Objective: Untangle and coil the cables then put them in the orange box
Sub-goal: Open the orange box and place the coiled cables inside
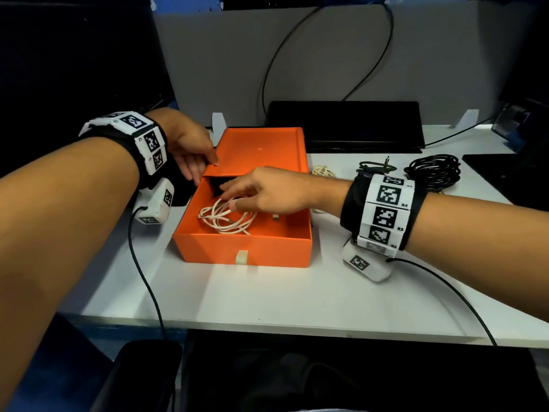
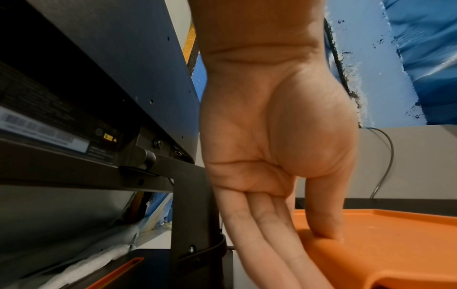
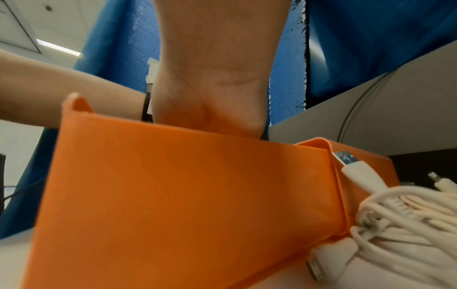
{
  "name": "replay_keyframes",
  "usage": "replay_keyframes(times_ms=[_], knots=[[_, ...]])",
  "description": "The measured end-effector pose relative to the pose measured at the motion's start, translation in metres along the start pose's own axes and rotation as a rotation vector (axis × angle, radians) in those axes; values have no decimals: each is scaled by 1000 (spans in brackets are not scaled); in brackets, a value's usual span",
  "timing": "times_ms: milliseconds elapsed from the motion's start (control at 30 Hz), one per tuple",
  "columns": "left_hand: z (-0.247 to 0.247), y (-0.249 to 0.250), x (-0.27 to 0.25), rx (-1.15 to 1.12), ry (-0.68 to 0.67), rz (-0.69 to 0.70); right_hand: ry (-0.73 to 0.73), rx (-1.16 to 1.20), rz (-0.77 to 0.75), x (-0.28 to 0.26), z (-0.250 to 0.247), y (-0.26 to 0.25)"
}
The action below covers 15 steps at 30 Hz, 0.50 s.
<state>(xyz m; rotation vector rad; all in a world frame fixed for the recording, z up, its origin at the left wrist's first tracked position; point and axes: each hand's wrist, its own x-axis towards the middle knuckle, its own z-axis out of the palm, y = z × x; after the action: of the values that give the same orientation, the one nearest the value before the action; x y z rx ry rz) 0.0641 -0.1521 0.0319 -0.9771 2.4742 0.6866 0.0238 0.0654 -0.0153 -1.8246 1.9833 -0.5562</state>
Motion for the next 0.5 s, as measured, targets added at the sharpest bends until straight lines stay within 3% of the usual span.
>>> replay_keyframes(times_ms=[200, 333, 400, 500], knots=[[1, -1, 1, 3, 2, 2, 206, 112, 19, -12, -31, 3], [0, 0, -1, 9, 0, -2, 340, 103, 171, -35, -81, 22], [0, 1, -2, 14, -10, -2, 263, -117, 281, -45, -95, 42], [-1, 2, -3, 16, -11, -7, -55, -488, 459, -56, -86, 64]])
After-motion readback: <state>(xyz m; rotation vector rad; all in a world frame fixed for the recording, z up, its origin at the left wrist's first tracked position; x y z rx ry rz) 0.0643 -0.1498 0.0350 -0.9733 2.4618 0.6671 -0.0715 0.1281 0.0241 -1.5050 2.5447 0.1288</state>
